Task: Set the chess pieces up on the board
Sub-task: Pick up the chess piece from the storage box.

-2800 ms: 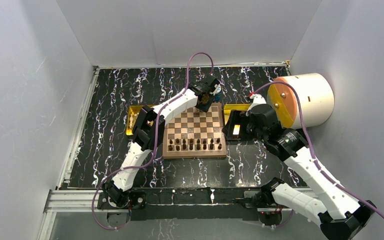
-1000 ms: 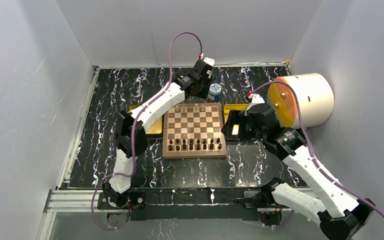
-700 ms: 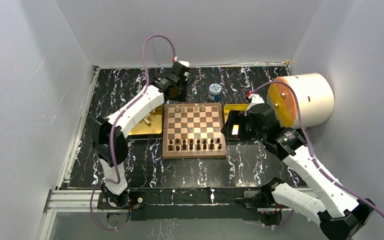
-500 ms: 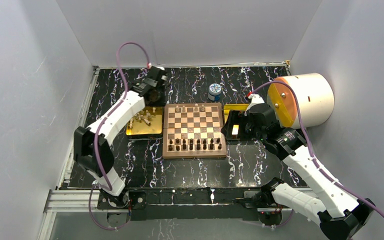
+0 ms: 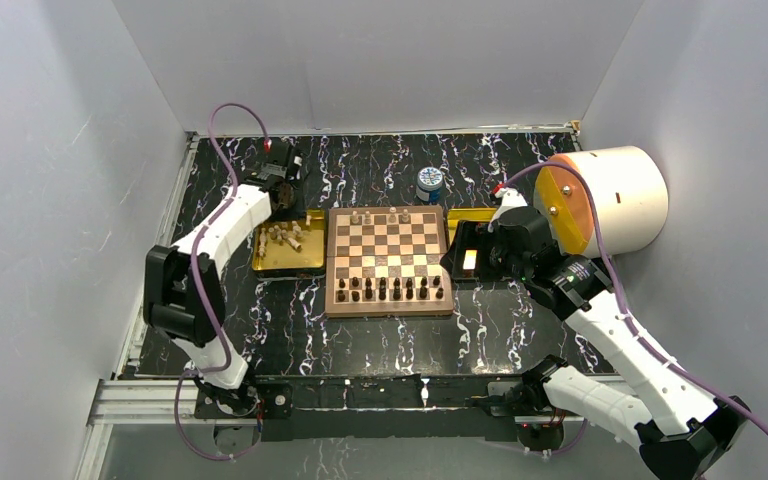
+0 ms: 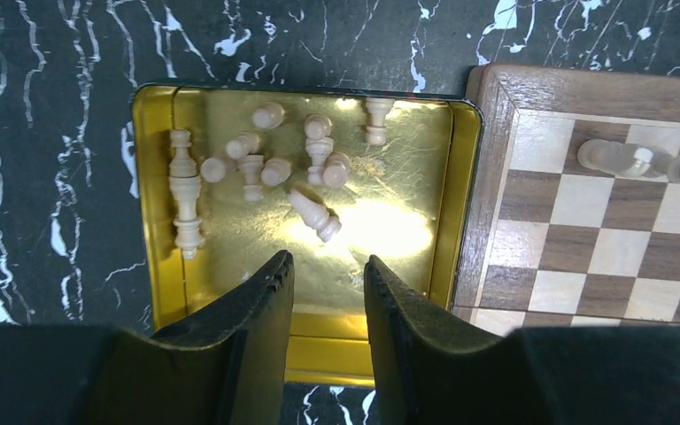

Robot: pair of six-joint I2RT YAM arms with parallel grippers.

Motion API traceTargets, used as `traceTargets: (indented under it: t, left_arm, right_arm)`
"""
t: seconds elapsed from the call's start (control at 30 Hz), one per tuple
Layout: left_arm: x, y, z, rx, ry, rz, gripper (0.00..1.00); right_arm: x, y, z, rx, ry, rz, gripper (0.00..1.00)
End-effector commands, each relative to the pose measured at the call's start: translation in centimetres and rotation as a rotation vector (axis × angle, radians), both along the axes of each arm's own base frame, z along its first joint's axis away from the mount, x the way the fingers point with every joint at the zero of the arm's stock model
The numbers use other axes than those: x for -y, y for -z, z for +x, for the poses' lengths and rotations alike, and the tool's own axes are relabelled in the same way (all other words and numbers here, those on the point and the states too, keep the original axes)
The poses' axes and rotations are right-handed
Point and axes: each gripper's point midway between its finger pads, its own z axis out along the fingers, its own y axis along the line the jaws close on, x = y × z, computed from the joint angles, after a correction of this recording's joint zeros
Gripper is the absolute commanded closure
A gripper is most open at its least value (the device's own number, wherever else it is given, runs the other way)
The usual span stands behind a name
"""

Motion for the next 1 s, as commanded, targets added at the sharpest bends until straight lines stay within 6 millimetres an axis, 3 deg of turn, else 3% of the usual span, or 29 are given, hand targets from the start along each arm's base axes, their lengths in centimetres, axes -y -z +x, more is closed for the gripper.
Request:
traceTargets:
  t: [0.0,0.17,0.53,0.97]
  left_arm:
    - [0.4,2.1,0.8,-0.024,0.014,-0.003,0.67]
    - [0.1,4.7,1.6,-0.067,0.016,0.041,0.7]
    - [0.0,7.9,2.5,-0.115,0.017,0.071,0.74]
    - [0.0,7.2,3.9,-0.086,0.027,0.089,0.77]
  right_arm:
    - [-0.7,-1.0,0.7,0.043,-0.005,0.034,0.01]
    - [-0.6,-1.6,0.9,0.062,0.005,0.04,0.01]
    - [-0.7,-1.7,1.0,0.065,0.005,0.043,0.01]
    - [-0.4,-1.8,1.0,0.081,0.014,0.042,0.01]
